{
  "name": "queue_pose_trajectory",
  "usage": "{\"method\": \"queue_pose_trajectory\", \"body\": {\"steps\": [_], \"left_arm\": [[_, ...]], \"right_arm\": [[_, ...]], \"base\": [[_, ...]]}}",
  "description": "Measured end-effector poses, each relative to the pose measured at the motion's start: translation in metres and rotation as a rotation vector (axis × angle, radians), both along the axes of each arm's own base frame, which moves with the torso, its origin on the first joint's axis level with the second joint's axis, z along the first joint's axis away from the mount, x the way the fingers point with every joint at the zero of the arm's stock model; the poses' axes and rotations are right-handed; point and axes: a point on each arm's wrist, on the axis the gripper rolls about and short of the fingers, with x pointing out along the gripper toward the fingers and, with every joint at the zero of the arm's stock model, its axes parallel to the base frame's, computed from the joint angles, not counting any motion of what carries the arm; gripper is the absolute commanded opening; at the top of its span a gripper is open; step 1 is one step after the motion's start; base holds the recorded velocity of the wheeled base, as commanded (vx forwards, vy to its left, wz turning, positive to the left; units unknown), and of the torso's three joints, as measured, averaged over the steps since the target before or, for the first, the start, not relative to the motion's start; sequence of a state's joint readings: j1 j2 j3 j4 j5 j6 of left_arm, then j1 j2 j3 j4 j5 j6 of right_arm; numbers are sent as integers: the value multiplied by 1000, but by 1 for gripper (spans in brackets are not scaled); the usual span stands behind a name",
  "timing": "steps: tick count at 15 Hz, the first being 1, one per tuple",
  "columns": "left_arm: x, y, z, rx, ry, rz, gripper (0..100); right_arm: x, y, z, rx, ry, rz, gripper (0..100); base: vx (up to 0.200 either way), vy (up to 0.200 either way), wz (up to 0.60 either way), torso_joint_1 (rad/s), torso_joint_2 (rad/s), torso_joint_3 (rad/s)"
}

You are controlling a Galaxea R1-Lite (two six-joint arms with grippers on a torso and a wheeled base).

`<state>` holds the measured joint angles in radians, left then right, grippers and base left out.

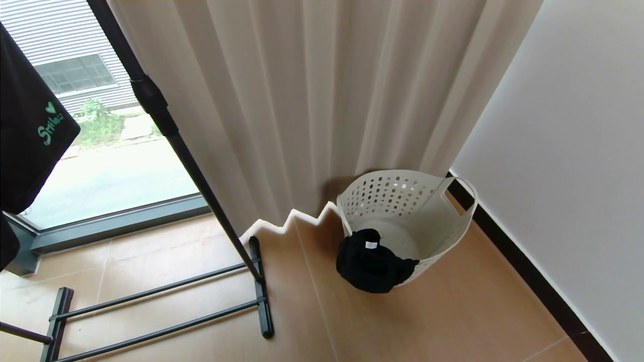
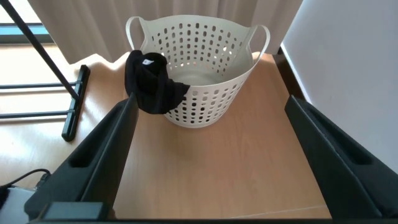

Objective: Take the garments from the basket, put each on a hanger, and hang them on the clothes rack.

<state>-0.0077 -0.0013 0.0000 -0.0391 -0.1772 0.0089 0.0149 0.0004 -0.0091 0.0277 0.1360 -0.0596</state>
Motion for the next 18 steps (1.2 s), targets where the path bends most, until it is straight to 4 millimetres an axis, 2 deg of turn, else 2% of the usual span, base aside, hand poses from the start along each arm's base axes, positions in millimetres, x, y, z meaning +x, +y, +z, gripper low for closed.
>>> {"method": "queue_pose_trajectory", "body": {"steps": [9,18], "left_arm": [[0,0,0,0,-1,1,100],[0,0,0,10,-3,-2,100]], "right_arm": [[0,0,0,0,0,0,100],[0,0,0,-24,-7,-10,100]], "base": [[0,0,0,1,1,-193],[0,0,0,0,0,-11]]}}
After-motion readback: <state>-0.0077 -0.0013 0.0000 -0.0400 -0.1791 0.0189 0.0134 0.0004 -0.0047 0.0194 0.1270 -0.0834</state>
